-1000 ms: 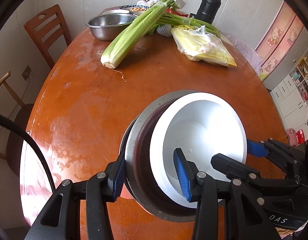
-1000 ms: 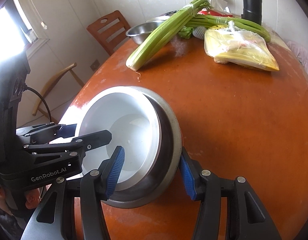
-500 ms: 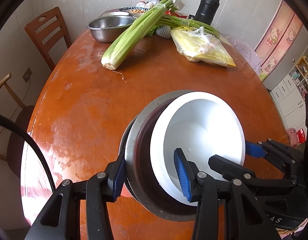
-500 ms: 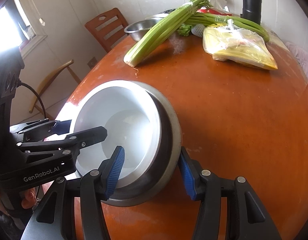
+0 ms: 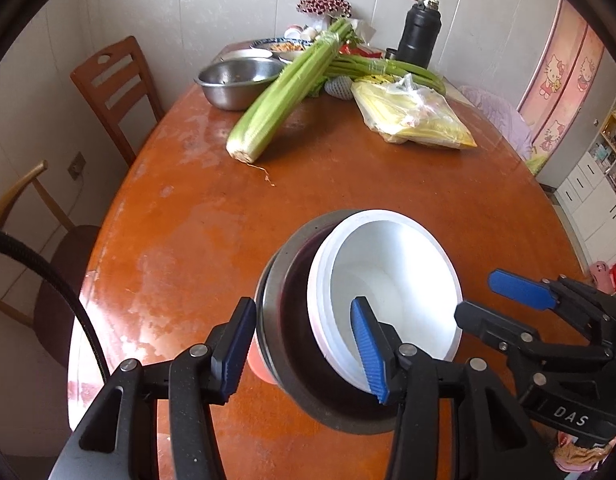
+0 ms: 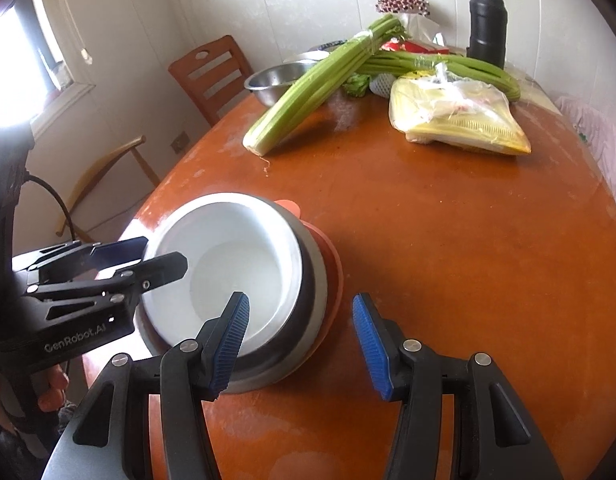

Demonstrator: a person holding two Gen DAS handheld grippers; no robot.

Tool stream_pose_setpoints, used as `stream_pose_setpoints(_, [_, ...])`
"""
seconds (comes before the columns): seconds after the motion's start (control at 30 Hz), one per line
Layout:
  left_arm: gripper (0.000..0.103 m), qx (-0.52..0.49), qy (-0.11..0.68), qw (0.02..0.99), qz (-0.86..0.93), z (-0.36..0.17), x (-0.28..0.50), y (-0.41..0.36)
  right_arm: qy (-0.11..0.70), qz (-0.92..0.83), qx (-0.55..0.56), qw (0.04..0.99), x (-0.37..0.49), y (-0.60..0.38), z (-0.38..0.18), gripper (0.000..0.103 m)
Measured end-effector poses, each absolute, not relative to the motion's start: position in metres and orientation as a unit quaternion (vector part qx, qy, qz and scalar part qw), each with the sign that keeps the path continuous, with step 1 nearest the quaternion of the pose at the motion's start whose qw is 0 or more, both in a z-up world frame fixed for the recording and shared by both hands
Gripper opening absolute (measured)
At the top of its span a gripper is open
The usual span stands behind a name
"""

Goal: Organize plates and bowls

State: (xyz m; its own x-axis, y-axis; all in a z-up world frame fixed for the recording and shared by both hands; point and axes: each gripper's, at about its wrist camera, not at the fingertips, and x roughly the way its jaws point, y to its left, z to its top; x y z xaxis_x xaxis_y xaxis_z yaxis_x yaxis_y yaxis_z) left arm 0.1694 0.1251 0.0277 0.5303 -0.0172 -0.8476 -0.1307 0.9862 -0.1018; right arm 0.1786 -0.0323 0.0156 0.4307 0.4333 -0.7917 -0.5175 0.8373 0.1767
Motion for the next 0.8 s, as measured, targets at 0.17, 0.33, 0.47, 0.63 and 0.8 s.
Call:
stream_pose_setpoints(0.17, [0.051,-0.074,0.472,0.877,0.043,0.036,0.154,0.122,0.434,0.282,-0.054,0.854,0.164,-0.037,0.024,0.056])
stream_pose_setpoints(0.33, [0.053,-0.076,0.460,0.883,0.054,0.043,0.133,0.116,0.404,0.287,-0.061,0.867,0.144,-0.043,0.033,0.059])
stream_pose_setpoints(0.47, [0.054,-0.082,0.451,0.886,0.070,0.042,0.114,0.108,0.373,0.290,-0.060,0.879,0.122,-0.054,0.037,0.063])
stream_pose_setpoints(0.63, [0.054,-0.085,0.453,0.884,0.071,0.031,0.092,0.092,0.355,0.288,-0.072,0.887,0.094,-0.068,0.034,0.065])
stream_pose_setpoints(0.8, [0.054,-0.084,0.452,0.886,0.065,0.025,0.073,0.074,0.355,0.283,-0.078,0.887,0.072,-0.080,0.027,0.065])
